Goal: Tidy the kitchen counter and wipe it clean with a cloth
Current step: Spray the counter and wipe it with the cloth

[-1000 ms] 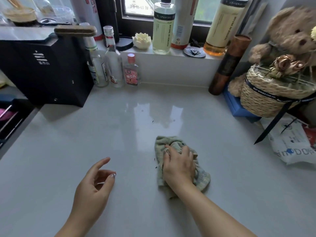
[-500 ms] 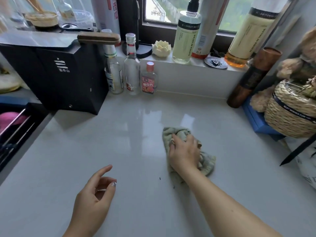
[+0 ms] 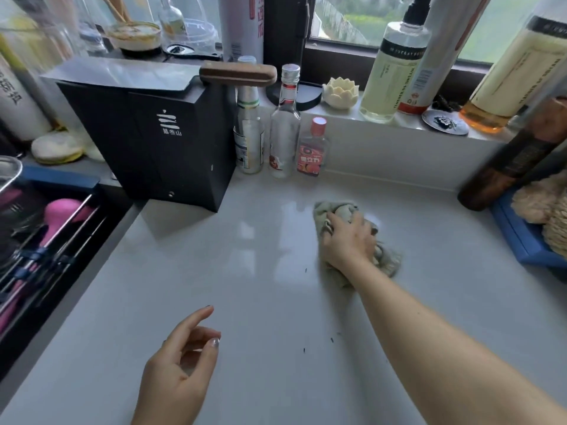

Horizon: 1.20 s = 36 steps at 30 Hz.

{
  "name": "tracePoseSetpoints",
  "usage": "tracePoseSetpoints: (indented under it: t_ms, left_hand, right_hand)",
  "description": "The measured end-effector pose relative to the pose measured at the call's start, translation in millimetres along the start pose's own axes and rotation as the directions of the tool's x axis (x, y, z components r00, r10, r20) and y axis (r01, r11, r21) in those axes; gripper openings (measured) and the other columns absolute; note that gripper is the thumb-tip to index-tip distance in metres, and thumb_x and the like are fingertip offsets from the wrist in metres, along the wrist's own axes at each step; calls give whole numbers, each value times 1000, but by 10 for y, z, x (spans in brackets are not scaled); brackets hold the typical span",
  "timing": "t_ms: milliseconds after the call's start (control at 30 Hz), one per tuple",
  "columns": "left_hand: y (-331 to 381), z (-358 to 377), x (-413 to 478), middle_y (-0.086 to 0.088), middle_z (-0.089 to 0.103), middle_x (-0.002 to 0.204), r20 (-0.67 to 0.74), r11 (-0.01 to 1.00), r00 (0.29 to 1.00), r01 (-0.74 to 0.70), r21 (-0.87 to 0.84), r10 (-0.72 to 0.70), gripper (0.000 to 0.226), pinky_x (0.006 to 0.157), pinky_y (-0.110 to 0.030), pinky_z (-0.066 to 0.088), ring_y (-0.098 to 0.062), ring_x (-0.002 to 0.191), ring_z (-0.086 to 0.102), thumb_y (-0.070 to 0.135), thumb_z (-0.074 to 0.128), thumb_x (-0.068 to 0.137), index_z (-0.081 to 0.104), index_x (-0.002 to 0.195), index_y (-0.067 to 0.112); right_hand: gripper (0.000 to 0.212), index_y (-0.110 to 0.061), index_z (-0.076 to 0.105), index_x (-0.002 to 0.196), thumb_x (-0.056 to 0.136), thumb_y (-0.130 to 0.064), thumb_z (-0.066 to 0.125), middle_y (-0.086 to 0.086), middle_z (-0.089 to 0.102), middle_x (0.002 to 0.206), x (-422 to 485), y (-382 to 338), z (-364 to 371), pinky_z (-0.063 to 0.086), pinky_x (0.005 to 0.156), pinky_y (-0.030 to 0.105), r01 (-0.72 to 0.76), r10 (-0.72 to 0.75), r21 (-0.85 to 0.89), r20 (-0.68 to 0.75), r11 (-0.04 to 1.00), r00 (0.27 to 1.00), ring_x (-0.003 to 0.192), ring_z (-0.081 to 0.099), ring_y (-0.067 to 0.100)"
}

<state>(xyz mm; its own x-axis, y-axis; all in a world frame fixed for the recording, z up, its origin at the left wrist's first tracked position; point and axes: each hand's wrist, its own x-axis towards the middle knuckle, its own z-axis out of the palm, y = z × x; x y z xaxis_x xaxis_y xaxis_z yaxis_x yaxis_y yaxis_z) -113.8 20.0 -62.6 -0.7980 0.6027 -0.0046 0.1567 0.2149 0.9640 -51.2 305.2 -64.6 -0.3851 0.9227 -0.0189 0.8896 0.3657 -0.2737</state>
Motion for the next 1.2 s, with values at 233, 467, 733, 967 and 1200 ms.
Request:
tracePoseSetpoints:
  t_ms: [233,467,733,967,1200]
  left_hand:
    - [40,-4,89,-5,68,81,102,999,994,-35,12,34,49,67,-2,45,-6,73,63,-7,61,77,59,95,38]
    - [-69,-81,87,-1,69,83,188,999,982,-40,24,35,52,71,0,44,-2,75,62,-5,61,78,58,95,44]
    - [-58,-78,61,3,69,85,253,996,965,-84,37,72,58,68,0,44,0,75,63,0,61,79,55,94,56]
    - [77,144,-93,1,69,86,334,987,932,-159,29,140,56,65,1,44,-3,72,63,-1,61,80,54,96,52]
    - [191,244,-301,4,67,86,281,977,947,-188,98,154,42,62,0,42,-3,75,61,0,60,80,56,109,30]
  right_hand:
    - [39,-33,51,127,89,-23,46,13,43,125,-649,-105,-123,39,96,36,183,-215,311,70,933,974,112,46,33]
    - [41,-27,51,129,89,-20,47,25,51,109,-1322,1635,-797,41,90,35,-296,318,228,-63,928,946,100,52,34]
    - [46,-29,50,128,82,-36,54,20,38,127,-1710,953,-170,38,92,42,-370,357,-41,-182,928,916,108,43,38]
    - [38,-34,57,119,84,-22,49,12,42,115,-1977,773,-279,45,85,33,-219,258,285,-105,933,960,97,55,34]
    - [42,-29,50,130,88,-21,44,21,38,126,-1881,1549,-611,39,96,37,-419,485,342,-135,841,864,105,51,41]
